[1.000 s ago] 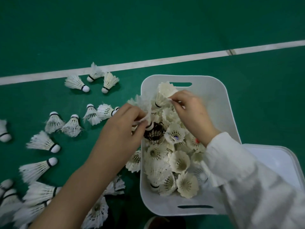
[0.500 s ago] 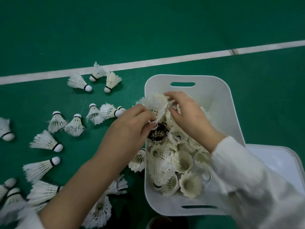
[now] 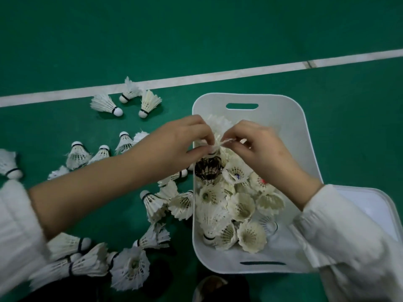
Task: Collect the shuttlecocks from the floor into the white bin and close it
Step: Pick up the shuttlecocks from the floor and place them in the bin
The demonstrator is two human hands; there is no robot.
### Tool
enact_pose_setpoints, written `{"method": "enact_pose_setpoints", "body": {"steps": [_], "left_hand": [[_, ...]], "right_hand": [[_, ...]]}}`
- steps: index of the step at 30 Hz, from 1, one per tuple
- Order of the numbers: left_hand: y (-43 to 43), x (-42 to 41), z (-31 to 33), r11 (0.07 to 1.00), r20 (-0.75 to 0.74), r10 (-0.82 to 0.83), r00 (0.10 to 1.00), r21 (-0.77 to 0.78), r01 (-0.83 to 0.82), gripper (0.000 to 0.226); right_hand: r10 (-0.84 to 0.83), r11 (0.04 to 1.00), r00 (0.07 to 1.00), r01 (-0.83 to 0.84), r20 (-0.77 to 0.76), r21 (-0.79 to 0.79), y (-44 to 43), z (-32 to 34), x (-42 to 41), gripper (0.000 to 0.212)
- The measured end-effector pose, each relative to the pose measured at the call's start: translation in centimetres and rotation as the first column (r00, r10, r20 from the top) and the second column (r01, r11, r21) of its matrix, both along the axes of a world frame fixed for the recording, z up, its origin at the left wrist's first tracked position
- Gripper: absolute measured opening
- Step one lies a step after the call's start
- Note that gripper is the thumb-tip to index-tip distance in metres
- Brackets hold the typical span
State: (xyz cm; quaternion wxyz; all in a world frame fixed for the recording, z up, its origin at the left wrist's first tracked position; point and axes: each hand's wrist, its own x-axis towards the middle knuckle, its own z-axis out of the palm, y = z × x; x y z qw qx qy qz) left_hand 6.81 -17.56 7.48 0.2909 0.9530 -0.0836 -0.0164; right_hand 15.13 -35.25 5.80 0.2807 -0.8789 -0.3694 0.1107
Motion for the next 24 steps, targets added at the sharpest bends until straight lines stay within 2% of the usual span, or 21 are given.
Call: {"method": "enact_pose_setpoints", "body": {"steps": [3,7,11,16,20,24], "left_hand": [[0.8,-1.2,1.0,0.992,-0.044,-0.027,0.999,0.120,0.032,0.028],[2.8,-2.4,1.2,0.947,-0.167,-0.050,0.985,0.305,0.100,0.021],[4.6,-3.4,0.1,0.935,-0.280,-0.048,0.959,0.325,0.141,0.016],[5.6,-4.4,-0.9,0.952,-0.364,-0.034,0.931,0.271,0.140,0.015],[6.0,-5.5,-1.6,0.945,-0.388,-0.034,0.921,0.287,0.156,0.015],[6.5,-7.1,-2.3,0.938,-0.346,-0.018,0.938,0.319,0.136,0.017]], "right_hand": [[-0.001,0.996,0.998,0.007,0.067,-0.091,0.2,-0.8,0.3,0.014],[0.089,0.952,0.994,-0.066,0.066,-0.298,0.8,-2.8,-0.8,0.020],[0.102,0.902,0.995,-0.092,0.003,-0.421,1.2,-4.5,-1.7,0.026],[0.170,0.863,0.985,-0.154,-0.009,-0.482,1.5,-4.7,-1.6,0.024],[0.195,0.818,0.981,-0.176,-0.023,-0.547,1.6,-5.0,-2.5,0.022],[0.202,0.794,0.979,-0.142,0.036,-0.591,1.9,-2.9,-2.7,0.039]]}}
